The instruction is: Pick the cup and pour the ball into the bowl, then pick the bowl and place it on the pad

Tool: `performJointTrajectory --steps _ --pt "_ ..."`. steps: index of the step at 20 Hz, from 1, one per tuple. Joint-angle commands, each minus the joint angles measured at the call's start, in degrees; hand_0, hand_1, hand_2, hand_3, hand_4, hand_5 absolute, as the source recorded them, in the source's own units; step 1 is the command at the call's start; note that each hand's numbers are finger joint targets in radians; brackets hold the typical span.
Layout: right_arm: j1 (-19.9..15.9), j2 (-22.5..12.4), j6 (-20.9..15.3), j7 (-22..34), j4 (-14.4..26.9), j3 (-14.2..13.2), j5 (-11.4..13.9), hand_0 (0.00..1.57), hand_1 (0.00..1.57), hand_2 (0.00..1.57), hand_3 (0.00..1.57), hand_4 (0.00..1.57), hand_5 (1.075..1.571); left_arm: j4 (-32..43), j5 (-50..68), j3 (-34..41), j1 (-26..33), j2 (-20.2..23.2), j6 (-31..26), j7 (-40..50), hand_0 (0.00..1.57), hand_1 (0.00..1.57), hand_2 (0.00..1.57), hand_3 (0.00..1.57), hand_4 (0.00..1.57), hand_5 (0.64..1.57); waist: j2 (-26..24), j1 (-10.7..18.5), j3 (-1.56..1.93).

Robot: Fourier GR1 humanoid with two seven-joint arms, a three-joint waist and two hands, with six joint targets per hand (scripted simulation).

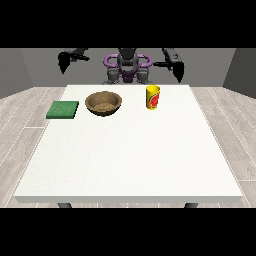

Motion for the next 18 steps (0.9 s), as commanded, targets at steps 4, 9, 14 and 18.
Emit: performJointTrajectory --steps 4,9,14,18 --pt "1.4 0.0 3.0 -4.6 0.0 1.3 1.5 0.0 0.0 0.0 0.0 0.0 1.571 14.7 -4.2 -0.4 -1.9 -4.7 4.1 -15.5 0.0 0.0 0.0 0.0 0.0 1.517 4.1 -4.2 -0.03" --pt "-3.4 -0.3 1.9 -8.5 8.1 -1.9 1.4 0.0 0.0 0.0 0.0 0.0 1.57 23.7 -5.5 -1.0 -8.3 -5.4 6.1 -19.0 0.0 0.0 0.0 0.0 0.0 1.519 5.9 -1.7 0.0" --pt "-4.5 -1.1 3.3 -6.5 5.0 -0.7 0.9 0.0 0.0 0.0 0.0 0.0 1.571 36.7 -4.6 3.6 -14.5 -2.5 7.2 -28.3 0.0 0.0 0.0 0.0 0.0 1.519 7.7 -4.2 -0.04" --pt "-4.5 -0.6 3.6 -5.5 5.9 -0.1 1.0 0.0 0.0 0.0 0.0 0.0 1.571 43.9 -3.7 4.5 -17.9 -1.0 6.2 -30.1 0.0 0.0 0.0 0.0 0.0 1.52 7.3 -4.0 -0.03"
